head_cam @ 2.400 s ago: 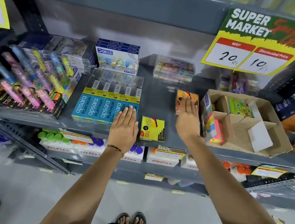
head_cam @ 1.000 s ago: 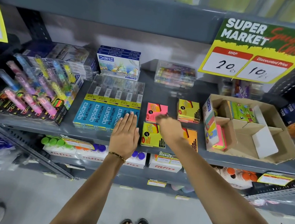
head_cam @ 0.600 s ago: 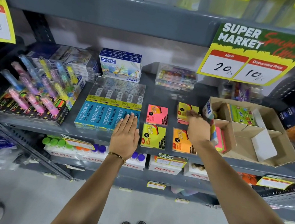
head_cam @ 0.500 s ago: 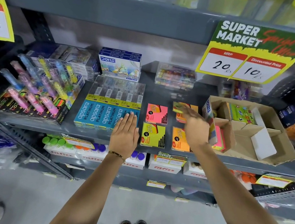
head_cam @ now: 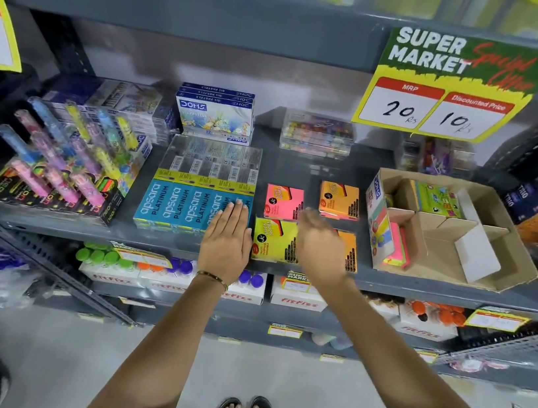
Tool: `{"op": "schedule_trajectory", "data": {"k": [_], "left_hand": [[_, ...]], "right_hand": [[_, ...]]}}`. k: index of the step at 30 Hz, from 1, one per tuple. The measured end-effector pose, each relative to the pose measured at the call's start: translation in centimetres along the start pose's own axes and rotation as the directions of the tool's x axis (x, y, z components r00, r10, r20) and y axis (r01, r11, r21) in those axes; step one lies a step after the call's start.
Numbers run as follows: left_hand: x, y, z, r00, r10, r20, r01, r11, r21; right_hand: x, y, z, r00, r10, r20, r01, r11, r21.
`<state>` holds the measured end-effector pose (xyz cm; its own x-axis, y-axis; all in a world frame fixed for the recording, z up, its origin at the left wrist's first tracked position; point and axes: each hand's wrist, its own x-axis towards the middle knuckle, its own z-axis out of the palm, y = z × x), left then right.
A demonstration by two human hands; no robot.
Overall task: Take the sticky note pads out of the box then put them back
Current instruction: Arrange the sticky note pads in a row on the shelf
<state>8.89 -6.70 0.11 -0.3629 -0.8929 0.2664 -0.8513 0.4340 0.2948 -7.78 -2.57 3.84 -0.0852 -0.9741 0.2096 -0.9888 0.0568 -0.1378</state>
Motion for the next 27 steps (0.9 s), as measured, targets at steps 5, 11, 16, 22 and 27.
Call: {"op": "schedule_trajectory", "data": {"k": [5,11,16,22,27], "left_hand": [[0.0,-0.3,0.4,1.000,-0.002,-0.008,0.002,1.000,-0.005],[0.0,-0.3,0.5,1.000,0.004,-0.009,-0.004,1.000,0.006],[0.1,-0.4,0.7,1.000,-0.004,0.000,0.004,0.999,0.032],[0.1,-0.2,0.6,0.999,0.006,-0.031,-0.006,1.000,0.025],[0.0,-0.2,0.4,1.000,0.008,-0.017,-0.007,1.000,0.025]], "right_hand": [[4.2,5.3,0.0,0.966,0.187,0.181,-0.165,0.978,-0.127],[3.4,6.4,-0.3,0.988,0.114,0.100,-0.094,0.978,-0.188],[-0.8,6.0,-0.6,0.980,0.107,-0.169,-0.114,0.993,-0.033],[-7.6,4.8,0.5,0.972,-0.050,-0.231,0.033,0.997,-0.075],[-7.1,3.7,-0.1,0.973,0.065,-0.220,-0.056,0.997,0.048]]}}
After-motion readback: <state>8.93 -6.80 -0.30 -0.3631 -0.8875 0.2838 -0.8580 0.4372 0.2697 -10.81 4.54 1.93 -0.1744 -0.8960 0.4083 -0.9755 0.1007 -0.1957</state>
